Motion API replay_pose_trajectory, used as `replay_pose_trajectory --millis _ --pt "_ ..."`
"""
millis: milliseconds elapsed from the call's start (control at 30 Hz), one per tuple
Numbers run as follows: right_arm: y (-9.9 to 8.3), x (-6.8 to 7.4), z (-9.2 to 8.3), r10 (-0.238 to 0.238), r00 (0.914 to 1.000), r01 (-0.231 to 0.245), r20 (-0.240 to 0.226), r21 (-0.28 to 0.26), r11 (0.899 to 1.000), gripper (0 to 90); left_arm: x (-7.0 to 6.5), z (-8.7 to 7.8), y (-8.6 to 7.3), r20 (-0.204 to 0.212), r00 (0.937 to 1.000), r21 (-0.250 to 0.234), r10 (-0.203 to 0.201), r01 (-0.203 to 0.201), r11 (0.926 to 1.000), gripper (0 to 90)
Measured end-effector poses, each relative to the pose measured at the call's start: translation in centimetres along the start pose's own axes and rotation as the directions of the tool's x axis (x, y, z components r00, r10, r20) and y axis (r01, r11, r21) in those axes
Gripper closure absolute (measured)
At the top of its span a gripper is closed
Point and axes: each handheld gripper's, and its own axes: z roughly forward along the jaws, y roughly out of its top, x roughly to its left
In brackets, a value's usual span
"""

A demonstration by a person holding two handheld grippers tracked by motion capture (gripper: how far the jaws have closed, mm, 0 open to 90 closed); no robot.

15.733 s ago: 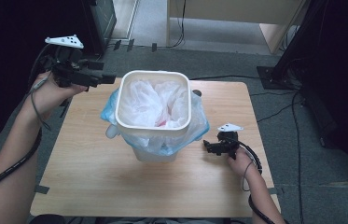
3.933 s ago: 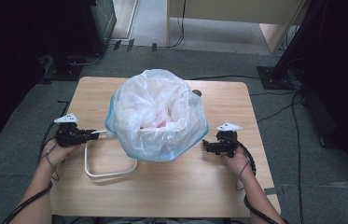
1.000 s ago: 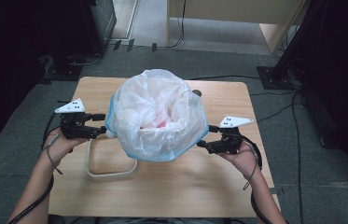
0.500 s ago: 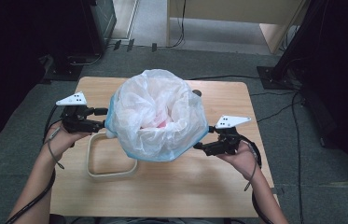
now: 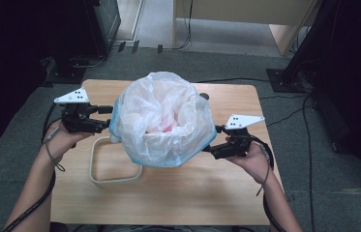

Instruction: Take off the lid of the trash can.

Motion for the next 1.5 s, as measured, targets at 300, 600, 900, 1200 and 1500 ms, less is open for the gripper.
replay_pose_trajectory --millis 300,600,900,1200,1500 --pt "2.7 -0.4 -1.7 0.019 0.9998 -0.019 -0.002 -0.051 0.999 28.4 -0.9 -0.9 2.4 0.061 0.9981 -0.031 0.009 -0.007 0.9995 34.8" --pt "5.5 0.0 -2.6 -0.025 0.9997 0.025 0.000 -0.069 0.997 34.0 -1.7 -1.0 4.5 0.040 0.9977 -0.027 0.054 -0.053 0.9982 40.3" --pt "8.2 0.0 -2.7 0.010 0.9986 -0.012 -0.052 -0.031 0.999 43.9 -2.1 -1.8 6.4 0.051 0.9981 -0.022 0.034 -0.033 0.9992 42.2" --pt "11.1 0.7 -3.3 -0.019 0.9983 0.015 -0.055 -0.066 0.998 45.7 -3.2 -2.2 8.3 0.082 0.9943 -0.017 0.067 -0.066 0.9977 48.8" --pt "14.1 2.3 -2.6 -0.089 0.9940 0.084 -0.064 -0.065 0.994 44.5 -4.5 -1.8 10.7 0.121 0.9881 0.003 0.095 -0.096 0.9954 59.3"
